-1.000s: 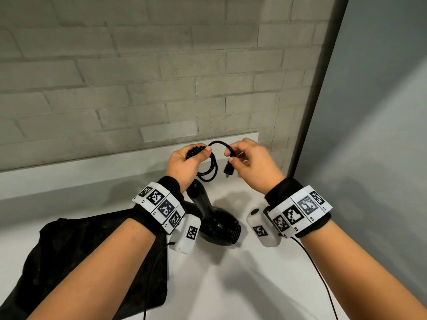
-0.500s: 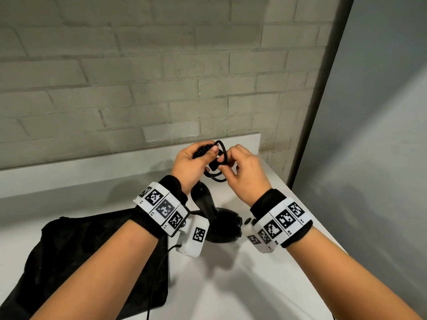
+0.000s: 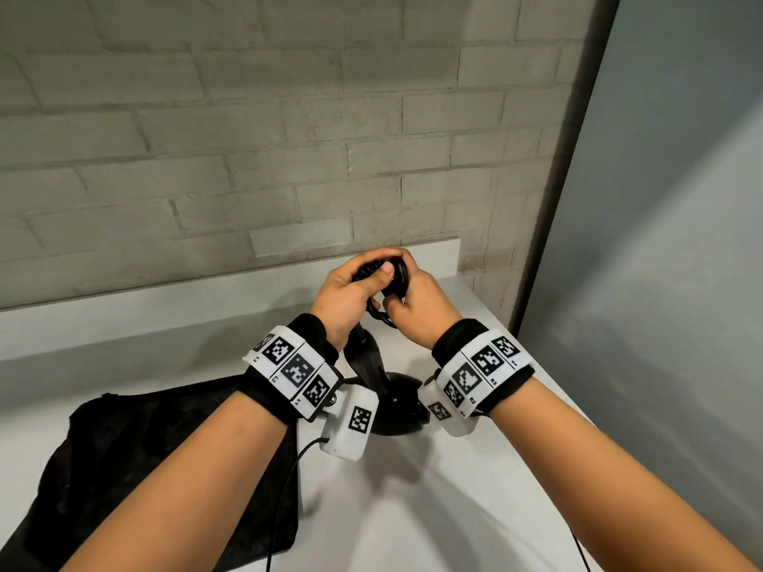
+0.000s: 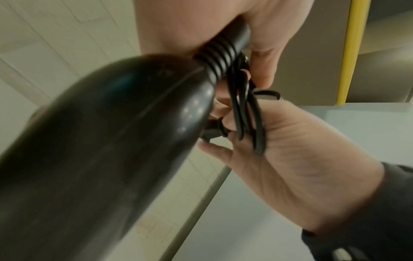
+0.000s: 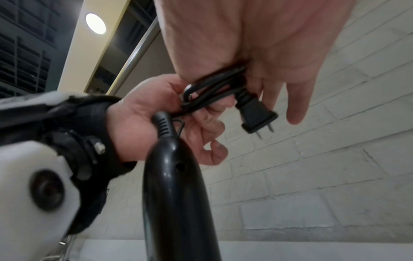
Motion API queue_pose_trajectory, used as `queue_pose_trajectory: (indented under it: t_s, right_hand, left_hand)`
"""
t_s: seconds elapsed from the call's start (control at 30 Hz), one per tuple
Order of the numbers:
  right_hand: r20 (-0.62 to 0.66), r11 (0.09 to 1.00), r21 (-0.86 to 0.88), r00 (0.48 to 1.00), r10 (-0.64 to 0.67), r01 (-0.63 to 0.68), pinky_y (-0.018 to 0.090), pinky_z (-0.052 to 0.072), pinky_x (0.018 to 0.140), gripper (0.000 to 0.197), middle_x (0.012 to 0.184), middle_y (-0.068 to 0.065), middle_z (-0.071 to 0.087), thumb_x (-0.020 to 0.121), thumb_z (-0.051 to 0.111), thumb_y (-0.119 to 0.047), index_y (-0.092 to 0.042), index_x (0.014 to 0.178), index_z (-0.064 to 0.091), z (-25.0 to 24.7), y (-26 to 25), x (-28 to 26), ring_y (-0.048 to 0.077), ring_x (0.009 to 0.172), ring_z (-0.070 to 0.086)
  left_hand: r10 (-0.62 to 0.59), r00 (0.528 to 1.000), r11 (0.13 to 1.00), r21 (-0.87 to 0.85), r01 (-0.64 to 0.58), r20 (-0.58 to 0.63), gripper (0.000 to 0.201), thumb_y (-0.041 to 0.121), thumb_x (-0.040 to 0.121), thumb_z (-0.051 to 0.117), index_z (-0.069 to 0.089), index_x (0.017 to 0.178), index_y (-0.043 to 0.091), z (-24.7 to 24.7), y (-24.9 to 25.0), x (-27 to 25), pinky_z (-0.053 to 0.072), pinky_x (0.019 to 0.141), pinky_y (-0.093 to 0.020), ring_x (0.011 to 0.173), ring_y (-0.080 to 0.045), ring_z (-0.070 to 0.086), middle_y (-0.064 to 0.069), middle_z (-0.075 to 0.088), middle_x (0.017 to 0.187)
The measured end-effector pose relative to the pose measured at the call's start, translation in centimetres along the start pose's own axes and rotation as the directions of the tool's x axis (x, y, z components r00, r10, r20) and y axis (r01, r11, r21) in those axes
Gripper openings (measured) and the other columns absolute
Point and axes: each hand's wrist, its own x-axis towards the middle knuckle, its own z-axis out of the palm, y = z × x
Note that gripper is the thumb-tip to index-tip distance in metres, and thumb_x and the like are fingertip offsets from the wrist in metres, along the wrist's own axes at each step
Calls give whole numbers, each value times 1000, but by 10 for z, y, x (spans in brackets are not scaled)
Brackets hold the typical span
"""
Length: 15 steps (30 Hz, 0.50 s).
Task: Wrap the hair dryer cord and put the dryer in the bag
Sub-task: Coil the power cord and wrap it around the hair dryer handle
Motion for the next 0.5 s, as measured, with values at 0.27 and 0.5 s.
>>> queue_pose_trajectory:
  t_s: [0.27, 0.5]
  right_hand:
    - [93, 997, -75, 995, 31, -24, 39, 54, 84, 50, 105, 20, 63, 84, 43, 2, -8, 131, 28, 10, 4, -1, 30, 95, 63]
    - [268, 983, -160, 955, 127, -86, 28, 46, 74, 13, 89, 1, 60, 84, 57, -16, -15, 97, 56, -16, 11, -2, 18, 83, 56]
  left_hand:
    - [21, 999, 1000, -21, -22, -48, 19, -3, 74, 67, 63, 75, 16, 2, 0, -2, 40, 47, -4, 52, 8, 59, 19, 66, 54]
    - [30, 999, 998, 50, -28, -43, 33, -10, 71, 67, 64, 78, 22, -8, -6, 3, 48, 62, -10, 61, -1, 58, 4, 61, 72]
